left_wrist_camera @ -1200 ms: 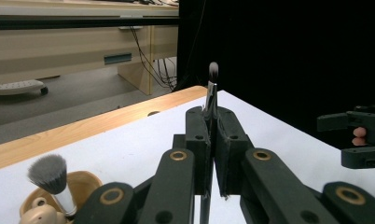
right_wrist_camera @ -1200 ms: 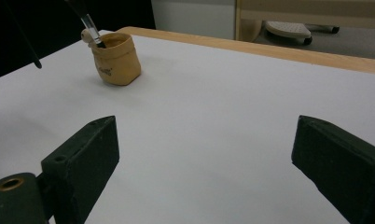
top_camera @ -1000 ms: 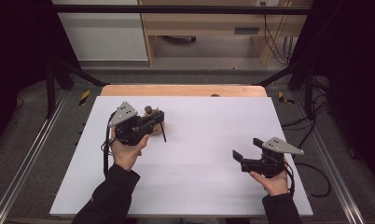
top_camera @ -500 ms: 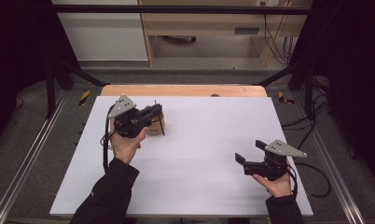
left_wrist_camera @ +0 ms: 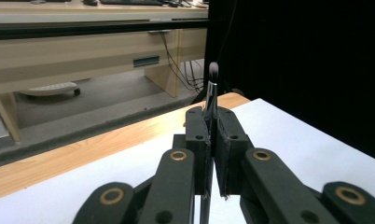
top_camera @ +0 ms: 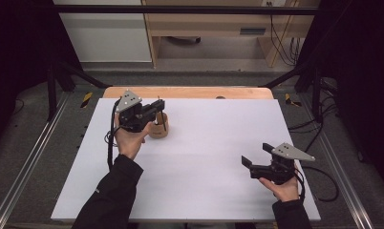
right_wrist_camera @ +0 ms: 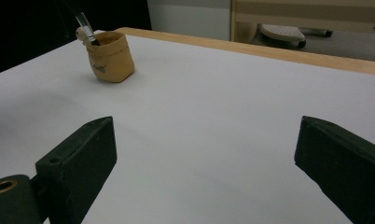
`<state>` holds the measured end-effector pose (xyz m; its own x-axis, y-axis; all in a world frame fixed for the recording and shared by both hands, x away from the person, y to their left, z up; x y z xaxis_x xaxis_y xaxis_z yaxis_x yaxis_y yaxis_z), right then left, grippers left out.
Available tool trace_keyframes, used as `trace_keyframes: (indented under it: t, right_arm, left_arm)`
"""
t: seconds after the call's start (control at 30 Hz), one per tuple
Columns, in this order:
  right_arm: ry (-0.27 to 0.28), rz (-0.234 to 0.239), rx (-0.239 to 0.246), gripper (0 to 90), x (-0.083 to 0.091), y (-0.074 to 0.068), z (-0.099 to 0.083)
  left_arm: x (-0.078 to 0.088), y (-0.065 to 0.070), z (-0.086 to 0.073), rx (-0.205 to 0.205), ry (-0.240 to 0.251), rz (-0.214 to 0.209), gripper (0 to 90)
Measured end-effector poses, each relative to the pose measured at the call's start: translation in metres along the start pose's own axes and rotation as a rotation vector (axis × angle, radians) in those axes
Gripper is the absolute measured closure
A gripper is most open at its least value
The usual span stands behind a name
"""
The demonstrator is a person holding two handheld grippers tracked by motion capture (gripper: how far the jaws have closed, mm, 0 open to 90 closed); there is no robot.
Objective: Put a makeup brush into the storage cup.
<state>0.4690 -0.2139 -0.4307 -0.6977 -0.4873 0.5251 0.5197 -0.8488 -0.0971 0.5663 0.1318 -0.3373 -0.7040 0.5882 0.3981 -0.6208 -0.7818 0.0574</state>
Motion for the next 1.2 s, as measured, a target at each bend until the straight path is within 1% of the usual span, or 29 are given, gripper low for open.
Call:
trace_keyframes:
  t: [0.13,0.2,0.43,0.53,0.6,0.63,0.73,0.83,0.93,1.0,1.2]
  right_arm:
    - [0.000,0.000,0.007,6.2,-0.001,-0.001,0.000]
    - [0.000,0.001,0.012,6.1,-0.002,-0.001,0.000]
    - [0.005,0.001,0.004,6.1,-0.001,-0.001,0.000]
    - [0.005,0.000,0.006,6.1,-0.001,-0.001,0.000]
    - [0.005,0.001,0.007,6.1,-0.001,-0.001,0.001]
    - [0.005,0.001,0.007,6.1,-0.001,-0.001,0.000]
    - [0.006,0.000,0.010,6.1,-0.001,-0.001,0.000]
    - [0.005,0.000,0.007,6.1,-0.001,-0.001,0.000]
    - [0.005,0.001,0.011,6.1,-0.002,-0.001,0.000]
    - [0.004,0.002,0.012,6.1,-0.002,-0.002,0.000]
    - [0.006,0.002,0.011,6.1,-0.002,-0.002,0.001]
  left_arm:
    - [-0.006,-0.005,-0.001,-0.005,0.000,0.026,84.8]
    - [-0.009,-0.007,-0.002,-0.004,-0.002,0.033,84.9]
    - [-0.021,-0.012,-0.004,0.000,-0.007,0.053,84.9]
    - [-0.026,-0.014,-0.006,-0.009,-0.013,0.072,84.9]
    - [-0.029,-0.015,-0.006,-0.007,-0.013,0.079,84.9]
    - [-0.030,-0.016,-0.006,-0.011,-0.015,0.084,84.9]
    - [-0.033,-0.019,-0.007,-0.004,-0.014,0.095,84.9]
    - [-0.035,-0.022,-0.007,0.002,-0.013,0.113,84.9]
    - [-0.037,-0.025,-0.008,0.000,-0.013,0.125,84.9]
    - [-0.038,-0.027,-0.008,-0.004,-0.013,0.140,84.9]
    - [-0.044,-0.034,-0.010,0.007,-0.017,0.158,84.9]
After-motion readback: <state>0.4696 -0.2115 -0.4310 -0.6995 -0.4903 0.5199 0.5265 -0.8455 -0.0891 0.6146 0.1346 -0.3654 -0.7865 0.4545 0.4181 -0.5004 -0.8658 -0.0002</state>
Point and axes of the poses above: each handheld gripper's, and its own axes: x roughly backward along the jaws, z roughly out of its top, y roughly to its right, the point moved 6 cm from there along -x, roughly forward along the jaws, and after that the axes turned 10 degrees about -y, right-handed, at the moved point
